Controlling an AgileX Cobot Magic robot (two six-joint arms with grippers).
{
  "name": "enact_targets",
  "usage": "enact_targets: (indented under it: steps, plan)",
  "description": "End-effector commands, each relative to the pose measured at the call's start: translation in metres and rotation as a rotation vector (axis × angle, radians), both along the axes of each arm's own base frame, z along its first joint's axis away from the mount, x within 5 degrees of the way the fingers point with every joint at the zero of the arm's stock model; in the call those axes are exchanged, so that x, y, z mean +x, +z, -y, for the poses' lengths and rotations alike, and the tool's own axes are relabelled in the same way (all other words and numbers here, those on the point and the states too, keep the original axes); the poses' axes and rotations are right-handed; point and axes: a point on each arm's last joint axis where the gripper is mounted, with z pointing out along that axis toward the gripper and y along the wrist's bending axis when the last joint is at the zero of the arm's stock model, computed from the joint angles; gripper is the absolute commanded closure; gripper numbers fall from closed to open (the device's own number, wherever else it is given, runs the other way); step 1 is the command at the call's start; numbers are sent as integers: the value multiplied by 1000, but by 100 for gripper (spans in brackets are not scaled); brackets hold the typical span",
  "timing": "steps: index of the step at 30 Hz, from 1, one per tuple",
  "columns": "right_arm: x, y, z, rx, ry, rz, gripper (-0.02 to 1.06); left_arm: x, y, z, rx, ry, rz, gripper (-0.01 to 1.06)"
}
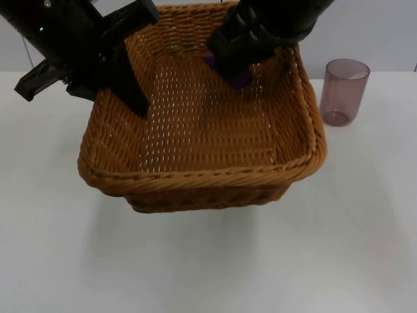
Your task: Pick up the basket with the left hand and place the triangular block into the basket with the right hand.
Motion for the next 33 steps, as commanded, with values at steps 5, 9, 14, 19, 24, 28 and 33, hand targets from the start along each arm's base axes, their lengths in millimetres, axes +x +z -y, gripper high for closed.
enact_targets:
  steps: [5,9,14,19,24,28,33]
  plan:
    - [-1,3,-3,14,6,15,86,0,4,4,-29,3,3,105]
    - [-5,3,-8,5,32,23,53,0,4,4,-29,3,3,105]
    - [-16,4,-22,-5,93,38,-1,0,4,4,-29,3,3,105]
    - [-22,4,-29,-9,124,43,0,0,4,4,-29,3,3,105]
    - [-29,16,-24,0,112,29,0,0,4,4,-29,3,3,105]
    - [-43,49,-12,34,113,69,0,0,4,4,-26,4,7,105]
    - [-65,94,11,52,101,149,0,0,4,4,-26,4,7,105]
